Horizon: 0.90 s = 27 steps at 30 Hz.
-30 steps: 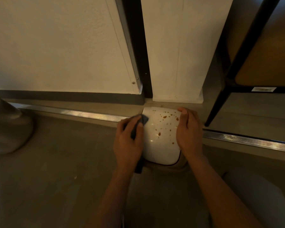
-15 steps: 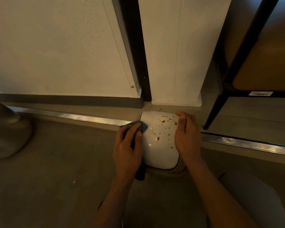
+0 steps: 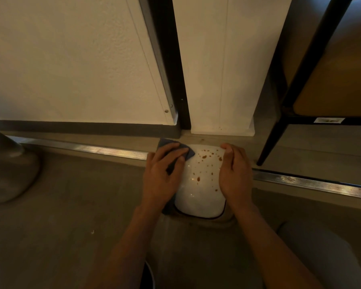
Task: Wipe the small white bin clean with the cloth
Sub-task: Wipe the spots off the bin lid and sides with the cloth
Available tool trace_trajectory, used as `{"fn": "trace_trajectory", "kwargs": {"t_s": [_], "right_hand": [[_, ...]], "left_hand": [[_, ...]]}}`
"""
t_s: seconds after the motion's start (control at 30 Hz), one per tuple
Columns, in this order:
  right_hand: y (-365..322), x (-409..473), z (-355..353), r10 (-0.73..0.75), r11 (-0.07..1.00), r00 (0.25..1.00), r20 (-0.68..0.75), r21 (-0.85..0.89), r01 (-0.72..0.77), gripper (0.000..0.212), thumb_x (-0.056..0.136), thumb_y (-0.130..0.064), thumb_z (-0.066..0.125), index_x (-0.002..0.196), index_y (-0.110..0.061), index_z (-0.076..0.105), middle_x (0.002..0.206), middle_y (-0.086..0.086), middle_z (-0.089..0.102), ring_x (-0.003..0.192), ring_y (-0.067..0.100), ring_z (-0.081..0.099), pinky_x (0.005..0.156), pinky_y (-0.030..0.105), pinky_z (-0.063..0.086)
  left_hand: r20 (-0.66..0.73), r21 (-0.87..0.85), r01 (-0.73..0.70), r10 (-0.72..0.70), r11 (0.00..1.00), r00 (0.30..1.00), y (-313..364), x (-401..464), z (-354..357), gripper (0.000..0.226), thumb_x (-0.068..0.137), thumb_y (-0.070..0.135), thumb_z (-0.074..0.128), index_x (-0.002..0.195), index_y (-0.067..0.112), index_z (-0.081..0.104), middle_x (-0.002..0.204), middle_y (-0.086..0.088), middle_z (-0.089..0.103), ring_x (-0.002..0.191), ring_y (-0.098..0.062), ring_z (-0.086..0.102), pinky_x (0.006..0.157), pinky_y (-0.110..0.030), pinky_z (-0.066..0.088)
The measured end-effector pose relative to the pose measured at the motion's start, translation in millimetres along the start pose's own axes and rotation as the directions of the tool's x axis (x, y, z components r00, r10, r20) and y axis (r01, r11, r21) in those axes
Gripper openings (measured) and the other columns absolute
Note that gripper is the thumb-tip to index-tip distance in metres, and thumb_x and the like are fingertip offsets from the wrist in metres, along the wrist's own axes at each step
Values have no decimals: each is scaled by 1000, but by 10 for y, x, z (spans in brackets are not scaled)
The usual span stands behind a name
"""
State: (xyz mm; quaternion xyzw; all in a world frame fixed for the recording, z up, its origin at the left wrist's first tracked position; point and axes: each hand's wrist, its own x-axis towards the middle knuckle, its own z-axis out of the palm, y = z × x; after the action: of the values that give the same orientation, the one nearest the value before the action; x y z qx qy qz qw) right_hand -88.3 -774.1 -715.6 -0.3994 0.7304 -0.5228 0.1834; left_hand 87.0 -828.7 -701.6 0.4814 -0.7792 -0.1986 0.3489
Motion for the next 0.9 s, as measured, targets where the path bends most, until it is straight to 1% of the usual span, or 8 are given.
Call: {"fn": "trace_trajectory", "kwargs": {"t_s": [0.1,0.23,0.37,0.43,0.53,0.7,0.8,0.9], "right_hand": [[4,7,-6,4,1000,1000,29,-9,-4,32,106,-27,34,124,-18,60,121,-1,59,113,13,52,92,20,36],[11,10,-4,-4,1000,1000,26,-6,4,31,106,-26,35,121,-18,60,119,-2,58,112,15,54,92,23,38],[-5,11,-2,-5,1000,1000,8,-7,5,30,106,-24,36,119,-16,61,116,-1,59,109,16,55,91,23,38],[-7,7,-5,1,1000,1000,9,-20,-1,30,106,-25,35,120,-17,61,117,-2,60,110,15,54,91,22,37],[5,2,2,3,999,1000,15,-35,-2,32,106,-28,34,121,-18,60,120,-1,60,111,13,54,92,22,37],[19,13,1,-8,1000,999,36,-24,9,33,105,-27,34,122,-16,60,120,1,60,112,15,54,93,22,38],[14,10,3,-18,1000,999,31,-22,19,32,106,-26,35,121,-15,61,119,1,59,111,16,55,93,25,40],[20,34,-17,-12,1000,1000,3,-24,12,31,106,-25,35,120,-15,61,117,1,60,109,16,55,93,26,42]], "left_hand": [[21,-151,143,-142,978,990,-46,7,0,24,100,42,47,117,47,63,125,29,56,119,-1,49,103,-22,38],[224,-208,425,-380,881,898,66,435,1,26,104,34,47,119,31,69,109,14,65,95,4,56,86,-18,46],[247,-28,246,-232,969,941,128,530,56,26,103,34,49,116,29,70,111,9,67,98,-5,57,88,-20,46],[152,-43,119,-112,992,982,113,368,62,30,101,39,47,115,29,71,115,12,66,105,-5,58,96,-28,48],[-11,-112,-8,6,994,1000,54,-2,52,31,100,35,49,122,23,68,130,11,60,124,-1,51,105,-17,38],[74,-279,295,-285,914,956,93,-5,17,26,106,28,45,124,27,64,126,30,55,133,9,40,119,-42,28],[185,-251,427,-390,869,902,137,314,-13,27,105,31,45,119,28,68,118,11,65,112,-3,57,103,-33,46],[216,-94,296,-270,951,938,197,440,58,27,105,30,46,119,25,68,117,4,67,99,-4,57,89,-21,45]]}}
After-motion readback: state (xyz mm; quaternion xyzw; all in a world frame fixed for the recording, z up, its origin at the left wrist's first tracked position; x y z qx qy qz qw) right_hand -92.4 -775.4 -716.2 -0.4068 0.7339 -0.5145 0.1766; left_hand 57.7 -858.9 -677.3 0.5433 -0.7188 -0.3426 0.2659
